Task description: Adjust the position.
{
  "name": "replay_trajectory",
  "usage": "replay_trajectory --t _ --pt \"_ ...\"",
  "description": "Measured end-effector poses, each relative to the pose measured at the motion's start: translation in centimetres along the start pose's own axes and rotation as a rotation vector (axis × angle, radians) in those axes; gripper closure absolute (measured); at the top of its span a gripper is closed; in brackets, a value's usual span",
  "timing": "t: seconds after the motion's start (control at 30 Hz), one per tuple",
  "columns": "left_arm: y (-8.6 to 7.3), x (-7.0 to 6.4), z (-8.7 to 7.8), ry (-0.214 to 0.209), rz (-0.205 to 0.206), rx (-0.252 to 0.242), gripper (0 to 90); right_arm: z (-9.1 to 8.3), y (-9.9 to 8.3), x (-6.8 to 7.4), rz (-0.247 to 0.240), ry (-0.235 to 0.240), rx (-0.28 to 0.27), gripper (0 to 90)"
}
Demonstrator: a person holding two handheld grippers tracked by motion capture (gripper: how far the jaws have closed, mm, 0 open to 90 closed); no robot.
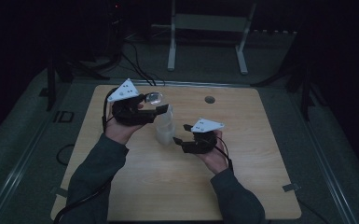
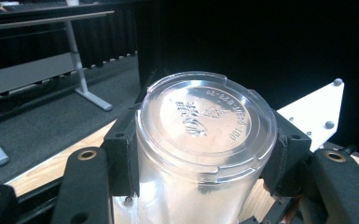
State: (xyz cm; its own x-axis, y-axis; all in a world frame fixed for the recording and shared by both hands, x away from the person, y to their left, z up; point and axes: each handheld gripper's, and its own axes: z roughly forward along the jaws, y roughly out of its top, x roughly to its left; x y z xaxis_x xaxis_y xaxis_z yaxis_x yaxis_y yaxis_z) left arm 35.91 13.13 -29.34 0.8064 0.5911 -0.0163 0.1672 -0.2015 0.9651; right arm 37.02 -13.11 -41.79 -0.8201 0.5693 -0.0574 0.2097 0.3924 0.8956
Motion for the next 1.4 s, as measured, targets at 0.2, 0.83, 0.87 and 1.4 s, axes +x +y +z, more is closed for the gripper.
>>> replay_trajectory --t 0.2,0.83,0.87,1.4 --pt "-0.7 -0.1 -0.1 -0.011 -0.003 0.010 40.7 -0.2 0.1 0.3 -0.007 0.024 0.008 39.0" --pt "-3.0 0.2 -1.1 -0.026 -0.030 0.011 40.9 -1.0 0.9 0.5 -0.005 0.063 -0.021 32.4" --pt "-3.2 0.2 -1.1 -0.027 -0.032 0.012 41.0 -1.0 1.0 0.6 -0.004 0.069 -0.022 32.4" --pt "-5.3 0.5 -1.6 -0.047 -0.069 -0.012 41.0 -1.5 1.6 0.9 0.011 0.131 -0.063 31.5"
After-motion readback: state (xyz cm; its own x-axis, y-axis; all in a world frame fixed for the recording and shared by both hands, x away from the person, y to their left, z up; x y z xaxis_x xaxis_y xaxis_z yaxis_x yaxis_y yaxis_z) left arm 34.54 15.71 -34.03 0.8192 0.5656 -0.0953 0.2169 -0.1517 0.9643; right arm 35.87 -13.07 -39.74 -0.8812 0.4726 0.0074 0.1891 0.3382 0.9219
